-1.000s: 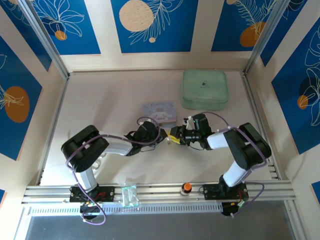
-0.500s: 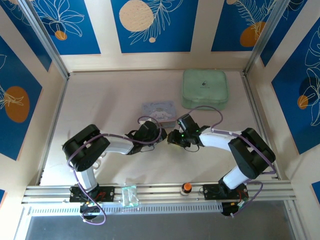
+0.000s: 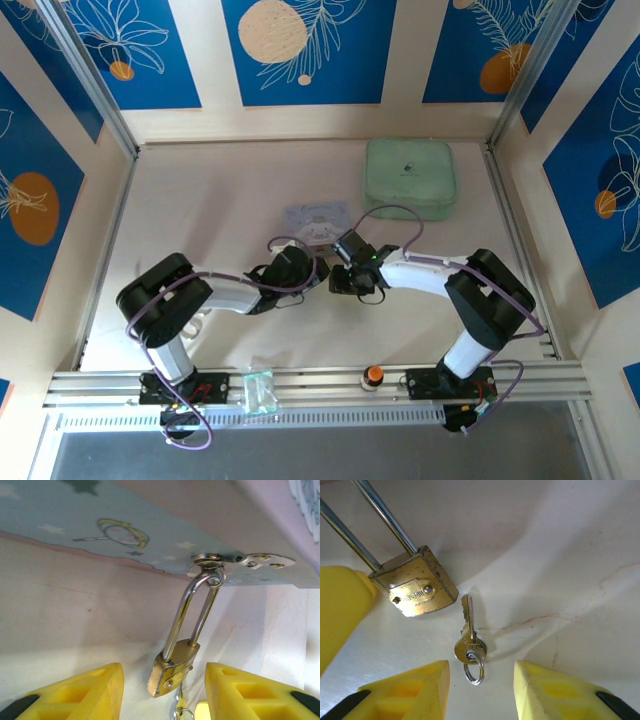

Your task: Unlock a padlock with a key

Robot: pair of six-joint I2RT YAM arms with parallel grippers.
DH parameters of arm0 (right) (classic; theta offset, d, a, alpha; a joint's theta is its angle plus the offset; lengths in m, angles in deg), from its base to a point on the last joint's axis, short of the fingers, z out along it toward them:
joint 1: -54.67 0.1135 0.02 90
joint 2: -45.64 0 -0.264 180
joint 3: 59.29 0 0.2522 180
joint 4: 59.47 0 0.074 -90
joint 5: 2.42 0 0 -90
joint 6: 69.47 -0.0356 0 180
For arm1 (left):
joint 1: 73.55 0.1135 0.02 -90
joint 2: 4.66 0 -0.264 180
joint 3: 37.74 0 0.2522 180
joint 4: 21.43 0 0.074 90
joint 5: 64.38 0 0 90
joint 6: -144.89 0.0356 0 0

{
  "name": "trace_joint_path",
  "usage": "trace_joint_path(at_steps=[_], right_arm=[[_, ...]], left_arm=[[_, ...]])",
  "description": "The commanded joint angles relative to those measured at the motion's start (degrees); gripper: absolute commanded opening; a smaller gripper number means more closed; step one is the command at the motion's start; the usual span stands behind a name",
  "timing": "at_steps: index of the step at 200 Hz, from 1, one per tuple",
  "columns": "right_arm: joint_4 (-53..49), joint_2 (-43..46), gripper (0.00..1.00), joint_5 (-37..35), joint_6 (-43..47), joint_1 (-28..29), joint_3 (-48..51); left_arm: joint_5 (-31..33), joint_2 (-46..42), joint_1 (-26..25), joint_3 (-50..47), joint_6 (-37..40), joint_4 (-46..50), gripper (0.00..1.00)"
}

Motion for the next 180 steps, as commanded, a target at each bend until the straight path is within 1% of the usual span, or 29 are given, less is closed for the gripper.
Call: trace_joint_path(at_steps=[1,16,33,63,103,124,163,180], right_arm=[[-1.41,-3.47,0.36,0.55,1.51,2.14,-1.67],[-3.05,-4.56,0.35,-0.84,2.08,2.84,-2.73],[-3.62,-6.09,0.33,-0.77,2.57,3.36,-3.48],[-3.6,-7.73,0.31,-1.24,3.31,3.99,-4.57],[-3.23,-10.05,0.29,0.05,4.71,4.19,-6.07],[-2.85,-11.13,0.26,1.08,5.73,3.89,-6.49],[2.22,-10.03,0.22,8.32,6.2,0.48,-3.64],[0.28,-8.32,0.23,7.2,7.05,0.16,-3.39]], left_arm=[[2.54,-1.36,0.39,-2.19,-0.84,3.34,0.47],[3.15,-1.56,0.34,-3.22,-1.74,2.57,0.47],[4.16,-1.84,0.43,-4.37,-2.63,1.83,0.47],[4.92,-2.9,0.56,-4.16,-2.02,3.13,0.47],[5.28,-3.25,0.65,-4.34,-1.87,3.23,0.47],[5.11,-3.03,0.68,-4.67,-2.22,2.62,0.47],[4.93,-3.16,0.83,-5.07,-2.56,2.26,0.47],[4.76,-3.36,0.85,-5.22,-2.7,1.91,0.48]])
